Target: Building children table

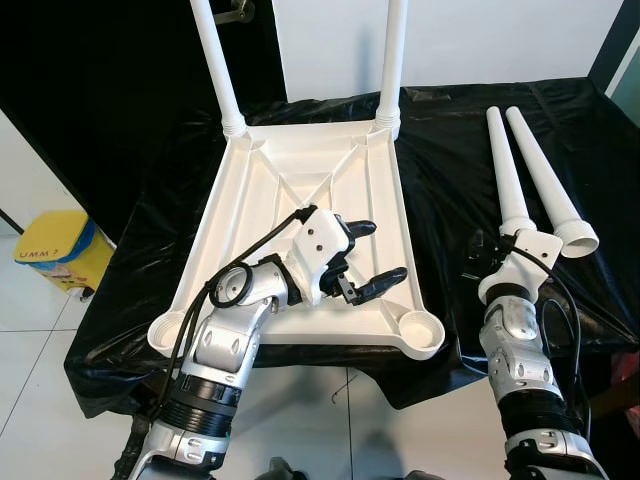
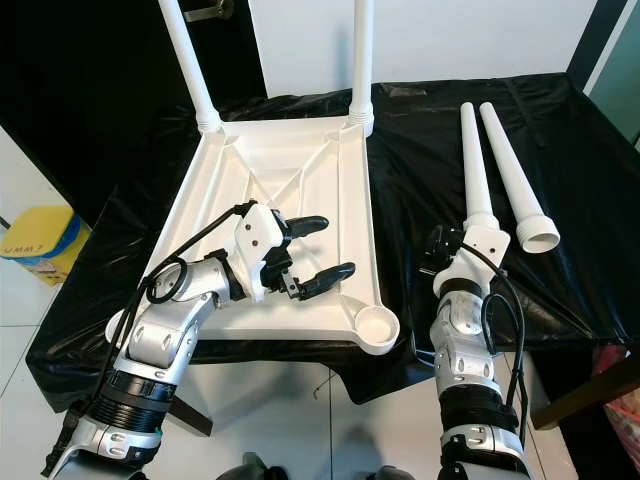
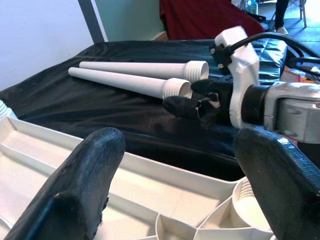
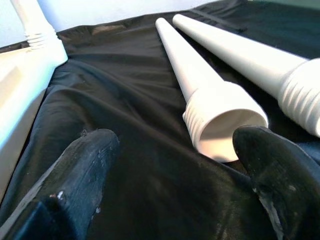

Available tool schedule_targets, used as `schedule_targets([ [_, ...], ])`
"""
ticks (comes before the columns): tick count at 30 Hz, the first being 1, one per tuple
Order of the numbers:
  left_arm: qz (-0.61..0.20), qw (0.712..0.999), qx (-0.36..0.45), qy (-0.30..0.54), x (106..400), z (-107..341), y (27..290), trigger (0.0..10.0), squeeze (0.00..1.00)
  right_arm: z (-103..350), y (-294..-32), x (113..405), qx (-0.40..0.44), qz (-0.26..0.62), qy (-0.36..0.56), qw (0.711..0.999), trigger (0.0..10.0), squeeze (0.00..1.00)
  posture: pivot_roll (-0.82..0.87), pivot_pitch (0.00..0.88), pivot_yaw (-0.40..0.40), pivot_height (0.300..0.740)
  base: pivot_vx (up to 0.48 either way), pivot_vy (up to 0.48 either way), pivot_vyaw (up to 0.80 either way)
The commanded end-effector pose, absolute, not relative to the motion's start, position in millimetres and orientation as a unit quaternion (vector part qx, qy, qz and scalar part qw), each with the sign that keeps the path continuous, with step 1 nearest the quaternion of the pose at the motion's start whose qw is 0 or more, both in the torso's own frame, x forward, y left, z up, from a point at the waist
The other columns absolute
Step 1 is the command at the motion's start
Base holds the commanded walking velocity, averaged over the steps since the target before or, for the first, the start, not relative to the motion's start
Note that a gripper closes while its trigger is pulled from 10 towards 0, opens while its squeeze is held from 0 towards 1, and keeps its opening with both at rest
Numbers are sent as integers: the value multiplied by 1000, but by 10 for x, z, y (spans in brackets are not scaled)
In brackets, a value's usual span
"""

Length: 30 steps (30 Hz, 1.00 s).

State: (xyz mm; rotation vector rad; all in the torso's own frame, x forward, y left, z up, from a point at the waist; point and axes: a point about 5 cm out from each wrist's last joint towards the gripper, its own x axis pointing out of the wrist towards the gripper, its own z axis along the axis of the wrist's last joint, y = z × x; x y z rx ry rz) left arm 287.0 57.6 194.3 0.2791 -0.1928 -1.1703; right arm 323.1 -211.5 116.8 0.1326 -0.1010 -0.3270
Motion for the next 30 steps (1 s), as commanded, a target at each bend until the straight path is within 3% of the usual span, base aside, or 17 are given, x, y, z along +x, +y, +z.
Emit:
schedule_targets([
  [1, -459, 874, 126, -99, 2940, 1973, 650, 10000, 0, 1139, -2093, 3242, 78, -155, -47, 984, 10000, 0, 3, 109, 83, 740, 0, 0, 0],
  [16, -453, 878, 124, -88, 2789, 2027, 725, 10000, 0, 1235, -2143, 3437, 92, -146, -58, 983, 10000, 0, 70, 188, 99, 740, 0, 0, 0],
  [30, -447, 882, 129, -78, 2755, 2043, 745, 10000, 0, 1438, -2175, 3603, 83, -121, -89, 985, 10000, 0, 82, 189, 109, 740, 0, 0, 0],
])
